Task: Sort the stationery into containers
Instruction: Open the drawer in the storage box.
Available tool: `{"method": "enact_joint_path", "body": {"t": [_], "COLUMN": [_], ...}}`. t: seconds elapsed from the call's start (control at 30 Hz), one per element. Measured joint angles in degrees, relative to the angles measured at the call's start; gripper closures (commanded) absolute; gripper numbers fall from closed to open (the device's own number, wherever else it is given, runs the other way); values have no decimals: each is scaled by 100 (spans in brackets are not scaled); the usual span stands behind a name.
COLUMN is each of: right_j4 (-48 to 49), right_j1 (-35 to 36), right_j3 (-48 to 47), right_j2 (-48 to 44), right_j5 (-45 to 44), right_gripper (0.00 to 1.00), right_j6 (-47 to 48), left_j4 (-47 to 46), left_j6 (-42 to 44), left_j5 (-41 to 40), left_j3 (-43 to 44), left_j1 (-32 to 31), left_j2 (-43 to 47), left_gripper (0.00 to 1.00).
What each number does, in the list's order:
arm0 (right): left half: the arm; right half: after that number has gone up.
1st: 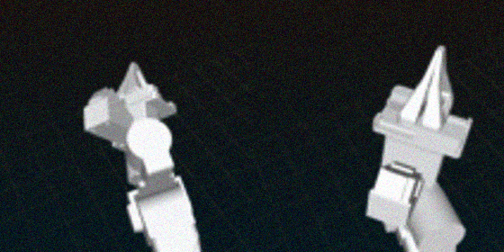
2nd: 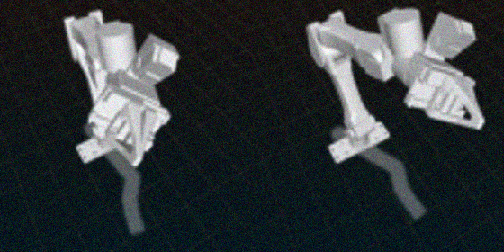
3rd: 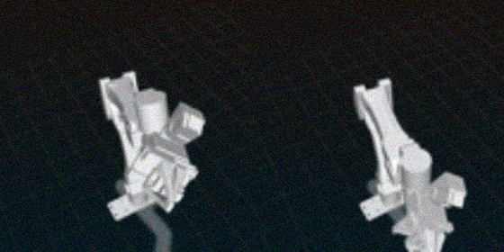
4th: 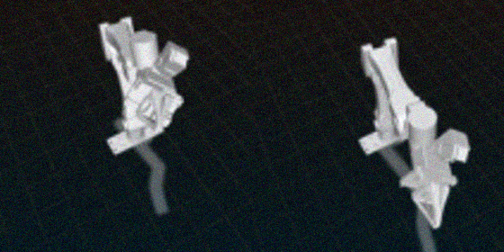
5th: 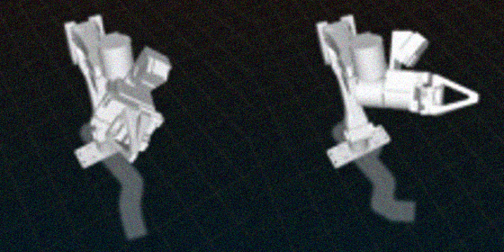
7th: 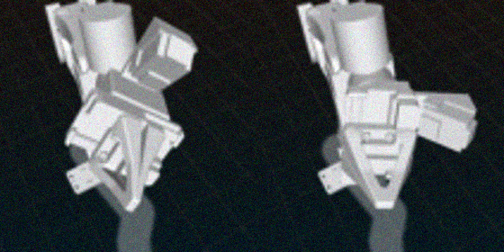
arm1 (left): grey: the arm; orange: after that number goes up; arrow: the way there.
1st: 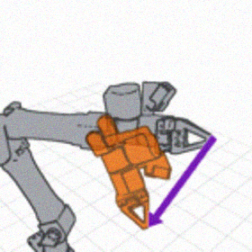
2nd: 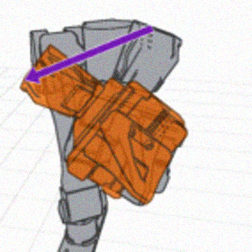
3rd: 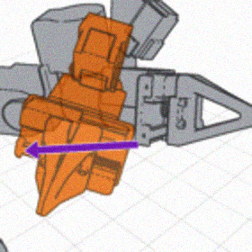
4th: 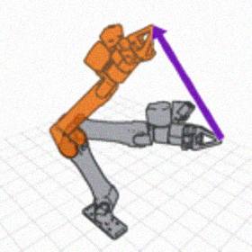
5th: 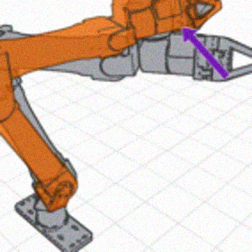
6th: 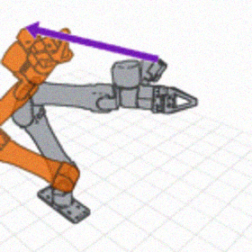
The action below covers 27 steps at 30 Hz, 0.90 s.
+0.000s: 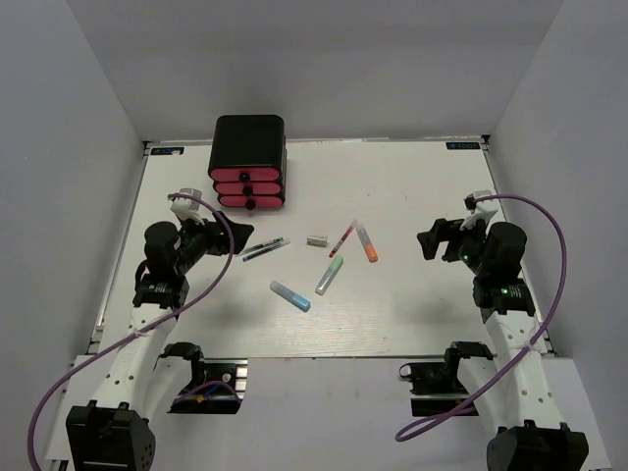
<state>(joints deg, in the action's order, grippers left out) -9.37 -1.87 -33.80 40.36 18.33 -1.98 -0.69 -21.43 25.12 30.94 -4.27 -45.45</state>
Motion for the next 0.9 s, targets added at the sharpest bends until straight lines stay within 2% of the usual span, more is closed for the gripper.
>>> {"method": "enact_joint_path", "body": {"t": [0.13, 0.33, 0.43, 0.53, 0.57, 0.6, 0.67, 0.7, 0.73, 0.77, 0.8, 0.83, 0.87, 0.9], "right_j4": [-52, -234, -361, -433, -450, -450, -468, -472, -474, -472, -472, -472, -470, -463], "right_j1": [0, 0, -4, -11, -13, -20, -28, -28, -28, -26, -28, -28, -28, -28], "right_j3": [0, 66, 144, 278, 306, 330, 365, 372, 372, 372, 374, 374, 374, 376], "right_j2": [-24, -131, -188, -199, -188, -188, -195, -201, -212, -232, -256, -271, -289, -302], "right_j5": [63, 778, 1198, 1370, 1412, 1460, 1587, 1639, 1674, 1703, 1722, 1738, 1753, 1770], "right_gripper": [10, 10, 10, 10, 10, 10, 10, 10, 10, 11, 15, 19, 28, 34], "right_j6": [103, 798, 1241, 1502, 1569, 1631, 1757, 1797, 1829, 1862, 1891, 1904, 1917, 1937], "left_j4": [-57, -103, -109, -133, -157, -170, -234, -251, -262, -264, -267, -262, -251, -245], "left_j6": [-2, -7, -17, -66, -63, -103, -76, -74, -70, -55, -39, -22, -39, -44], "left_j5": [79, 160, 201, 278, 302, 328, 376, 387, 393, 400, 398, 398, 378, 341], "left_j3": [0, 0, 0, 0, 0, 0, 11, 35, 68, 103, 142, 179, 240, 289], "left_j1": [0, 0, 0, 0, 0, 0, 0, 0, -2, -7, -7, -7, -7, -9], "left_j2": [-31, -133, -175, -240, -278, -323, -476, -566, -686, -811, -935, -1023, -1158, -1255], "left_gripper": [0, 3, 11, 39, 63, 71, 81, 81, 75, 62, 46, 38, 31, 27]}}
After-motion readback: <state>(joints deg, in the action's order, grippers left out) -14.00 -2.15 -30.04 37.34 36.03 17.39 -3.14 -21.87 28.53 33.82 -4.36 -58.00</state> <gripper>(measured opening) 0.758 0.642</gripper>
